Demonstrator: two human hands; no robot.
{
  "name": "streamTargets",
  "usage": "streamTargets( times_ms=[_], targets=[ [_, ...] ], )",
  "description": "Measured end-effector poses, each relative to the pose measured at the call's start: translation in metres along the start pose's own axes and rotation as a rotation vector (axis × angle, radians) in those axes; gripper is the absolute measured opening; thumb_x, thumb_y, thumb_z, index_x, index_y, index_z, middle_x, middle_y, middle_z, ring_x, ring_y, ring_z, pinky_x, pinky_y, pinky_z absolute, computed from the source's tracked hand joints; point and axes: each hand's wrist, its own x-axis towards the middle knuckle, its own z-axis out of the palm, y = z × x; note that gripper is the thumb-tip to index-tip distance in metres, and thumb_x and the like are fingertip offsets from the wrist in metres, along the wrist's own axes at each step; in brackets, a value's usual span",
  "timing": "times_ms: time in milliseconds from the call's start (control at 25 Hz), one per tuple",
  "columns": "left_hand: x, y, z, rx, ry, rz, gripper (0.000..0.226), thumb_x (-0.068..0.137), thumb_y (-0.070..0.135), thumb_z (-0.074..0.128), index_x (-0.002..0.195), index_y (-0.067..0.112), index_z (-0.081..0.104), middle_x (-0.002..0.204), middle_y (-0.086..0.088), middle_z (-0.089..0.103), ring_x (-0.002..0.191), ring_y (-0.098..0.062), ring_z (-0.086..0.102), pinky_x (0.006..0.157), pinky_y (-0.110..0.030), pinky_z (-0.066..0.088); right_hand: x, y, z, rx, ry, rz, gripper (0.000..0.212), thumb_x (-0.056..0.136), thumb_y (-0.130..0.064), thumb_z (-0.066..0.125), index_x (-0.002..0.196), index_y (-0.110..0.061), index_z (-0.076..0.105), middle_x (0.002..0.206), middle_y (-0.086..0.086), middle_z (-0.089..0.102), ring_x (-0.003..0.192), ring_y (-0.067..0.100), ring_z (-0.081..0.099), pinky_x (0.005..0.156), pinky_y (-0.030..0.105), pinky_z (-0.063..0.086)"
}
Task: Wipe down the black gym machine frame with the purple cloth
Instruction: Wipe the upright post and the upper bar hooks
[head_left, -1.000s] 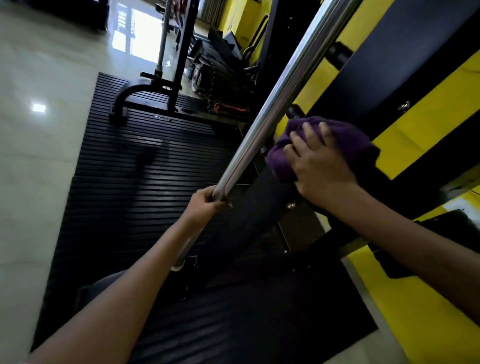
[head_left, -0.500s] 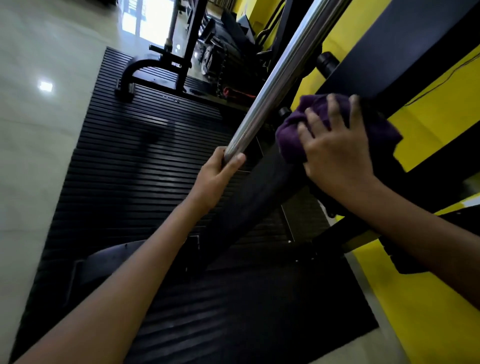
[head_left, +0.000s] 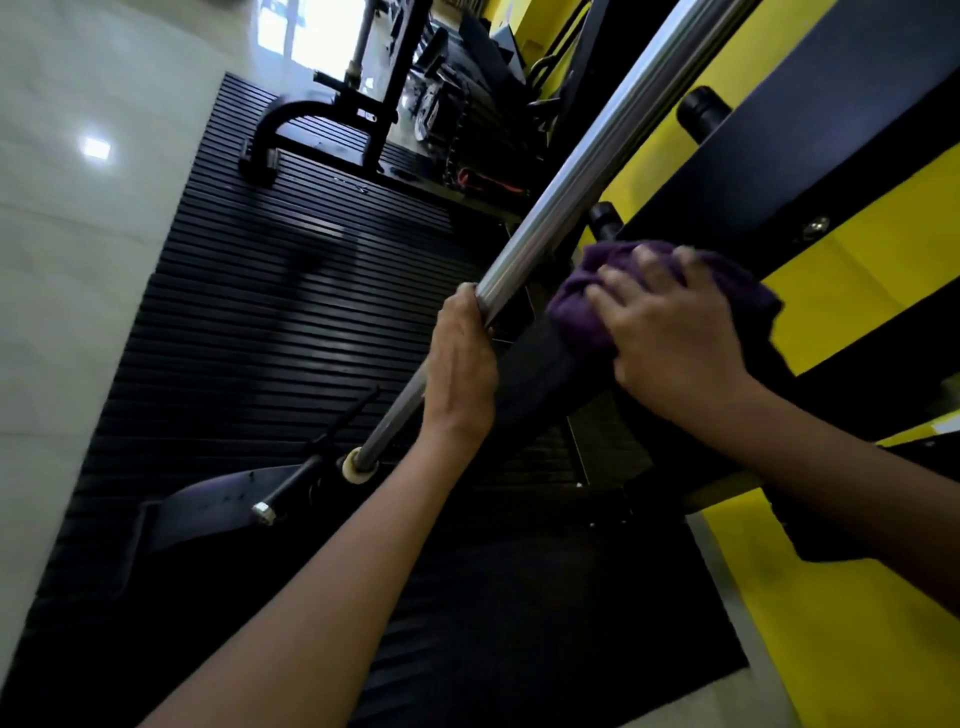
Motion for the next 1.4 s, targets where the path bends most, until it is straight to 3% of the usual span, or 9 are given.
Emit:
streamTargets(
  times_ms=[200,360,480,680,840,1000,1080,1240,1400],
  targets=[
    [-0.002,-0.038,0.0,0.083,-0.069,0.163,0.062,0.085,-0.011,0.05,0.132,0.016,0.02,0.116,-0.025,0.052,0.097,-0.031,0.053,0.077,-0.042,0.049,0.04,-0.039,0.006,-0.068,-0.272,0.102,0.047,0.095,-0.018,0.038,0.137,0.003,0.038,0.145,0.028,0.033,0.136,0.047,0.023,0.111,0.059,0.015],
    [-0.014,-0.062,-0.003,0.141,-0.115,0.212,0.074,0.082,-0.014,0.055,0.138,0.013,0.013,0.122,-0.033,0.048,0.093,-0.046,0.058,0.071,-0.044,0.053,0.031,-0.07,0.036,-0.016,-0.382,-0.219,0.046,0.096,-0.023,0.036,0.136,-0.001,0.04,0.145,0.023,0.034,0.138,0.043,0.022,0.114,0.052,0.012],
    [-0.026,-0.074,-0.001,0.164,-0.129,0.228,0.065,0.088,0.003,0.044,0.142,0.014,0.01,0.128,-0.033,0.044,0.102,-0.044,0.056,0.081,-0.044,0.052,0.007,-0.06,0.035,0.016,-0.361,-0.429,0.046,0.096,-0.027,0.039,0.14,-0.015,0.04,0.148,0.007,0.037,0.138,0.032,0.026,0.114,0.045,0.011],
    [-0.031,-0.082,0.006,0.243,-0.061,0.216,0.081,0.08,-0.014,0.058,0.142,0.011,0.012,0.126,-0.033,0.046,0.105,-0.043,0.056,0.088,-0.048,0.053,0.011,-0.061,0.027,-0.115,-0.283,-0.069,0.049,0.097,-0.024,0.037,0.144,-0.009,0.031,0.151,0.015,0.03,0.141,0.04,0.017,0.114,0.054,0.01],
    [-0.035,-0.101,0.005,0.288,-0.062,0.319,0.085,0.084,-0.006,0.046,0.149,0.015,-0.004,0.131,-0.015,0.028,0.108,-0.037,0.049,0.088,-0.045,0.053,0.03,-0.106,0.053,-0.143,-0.388,-0.077,0.049,0.097,-0.021,0.032,0.142,-0.001,0.033,0.147,0.028,0.03,0.137,0.049,0.021,0.111,0.058,0.016],
    [-0.043,-0.122,0.0,0.224,-0.195,0.251,0.093,0.083,-0.009,0.043,0.145,0.026,-0.017,0.127,-0.015,0.03,0.097,-0.036,0.051,0.078,-0.038,0.052,0.02,-0.125,0.076,-0.067,-0.437,-0.378,0.047,0.097,-0.026,0.035,0.139,-0.007,0.038,0.147,0.02,0.034,0.137,0.043,0.023,0.113,0.053,0.013],
    [-0.043,-0.13,-0.002,0.235,-0.258,0.225,0.108,0.085,-0.01,0.05,0.14,0.038,-0.029,0.128,-0.024,0.039,0.101,-0.035,0.051,0.089,-0.038,0.048,0.009,-0.112,0.072,-0.018,-0.422,-0.49,0.046,0.094,-0.03,0.042,0.138,-0.017,0.043,0.146,0.007,0.04,0.138,0.034,0.026,0.113,0.049,0.013],
    [-0.044,-0.139,-0.006,0.145,-0.3,0.194,0.089,0.088,-0.007,0.052,0.141,0.038,-0.004,0.132,-0.027,0.039,0.111,-0.041,0.051,0.101,-0.04,0.041,0.006,-0.097,0.06,-0.044,-0.377,-0.272,0.05,0.094,-0.031,0.043,0.142,-0.019,0.036,0.15,0.007,0.034,0.142,0.034,0.018,0.114,0.05,0.009],
    [-0.055,-0.161,-0.002,0.188,-0.289,0.227,0.077,0.09,-0.003,0.051,0.143,0.026,0.003,0.131,-0.009,0.026,0.107,-0.037,0.054,0.099,-0.039,0.043,0.029,-0.137,0.081,-0.134,-0.428,-0.203,0.045,0.096,-0.023,0.035,0.138,-0.006,0.039,0.147,0.023,0.033,0.138,0.046,0.02,0.112,0.054,0.015]
  ],
)
